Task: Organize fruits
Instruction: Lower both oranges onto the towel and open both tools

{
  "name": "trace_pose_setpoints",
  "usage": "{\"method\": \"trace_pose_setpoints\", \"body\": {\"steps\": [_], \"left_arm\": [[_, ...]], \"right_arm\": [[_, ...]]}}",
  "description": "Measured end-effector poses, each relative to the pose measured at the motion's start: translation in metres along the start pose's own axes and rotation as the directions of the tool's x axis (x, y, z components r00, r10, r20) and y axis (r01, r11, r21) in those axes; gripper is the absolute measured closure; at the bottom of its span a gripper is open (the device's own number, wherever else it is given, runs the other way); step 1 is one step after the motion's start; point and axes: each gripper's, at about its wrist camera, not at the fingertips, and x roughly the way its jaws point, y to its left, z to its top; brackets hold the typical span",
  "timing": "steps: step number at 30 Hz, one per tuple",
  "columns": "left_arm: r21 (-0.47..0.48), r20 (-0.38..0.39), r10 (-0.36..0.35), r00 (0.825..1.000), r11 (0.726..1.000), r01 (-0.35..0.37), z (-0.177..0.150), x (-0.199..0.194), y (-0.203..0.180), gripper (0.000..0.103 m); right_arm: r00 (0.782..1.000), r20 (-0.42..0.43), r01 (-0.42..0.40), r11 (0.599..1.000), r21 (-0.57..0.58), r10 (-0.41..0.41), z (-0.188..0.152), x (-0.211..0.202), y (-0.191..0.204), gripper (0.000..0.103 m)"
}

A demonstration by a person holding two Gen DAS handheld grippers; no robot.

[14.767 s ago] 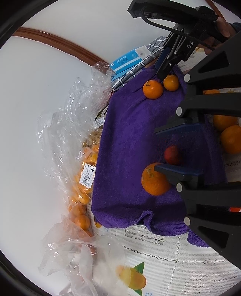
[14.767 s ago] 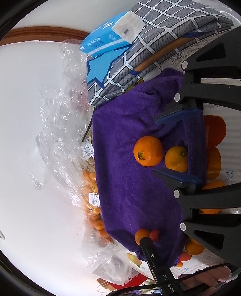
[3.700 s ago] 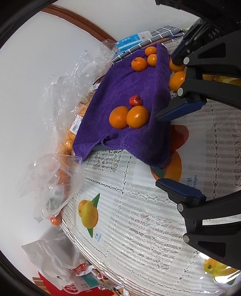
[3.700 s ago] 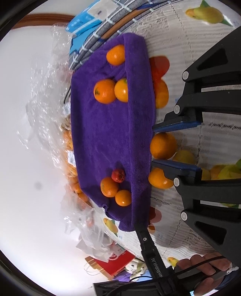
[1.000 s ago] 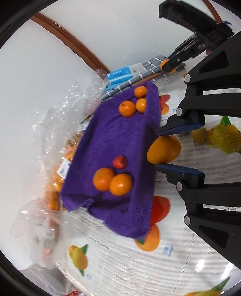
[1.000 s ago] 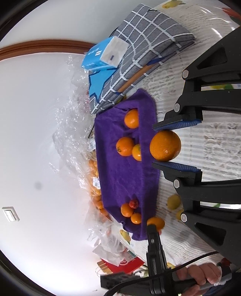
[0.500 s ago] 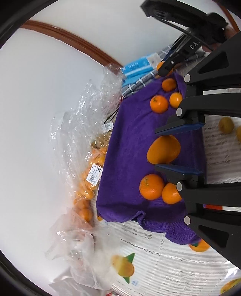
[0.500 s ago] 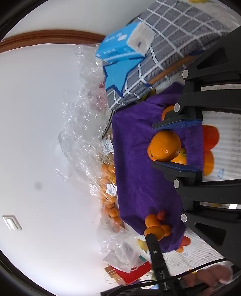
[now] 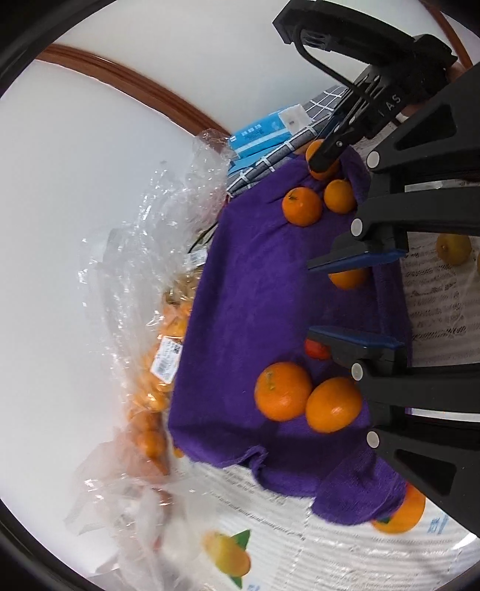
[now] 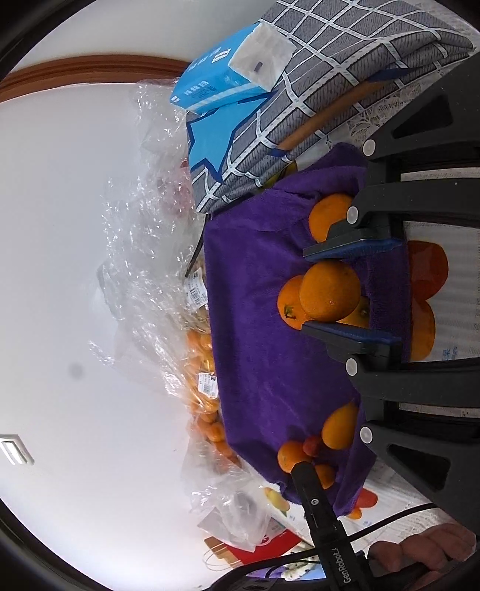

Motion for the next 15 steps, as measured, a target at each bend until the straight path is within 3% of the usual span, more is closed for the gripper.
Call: {"method": "trace_pose_setpoints", "body": {"steps": [4, 15], "left_arm": [[0.04, 0.009, 0.04, 0.999, 0.998, -0.04, -0.002, 0.001, -0.006, 0.076], [0.077, -0.009, 0.011, 1.0, 0.997, -0.01, -0.006, 0.003, -0.017, 0.074]], "right_arm": [[1.0, -0.031, -0.004, 1.0, 0.005, 0.004, -0.002, 0.008, -0.001, 0.07], [0.998, -0.053, -0.016, 0.999, 0.036, 0.018, -0.004, 0.011, -0.006, 0.07]]}}
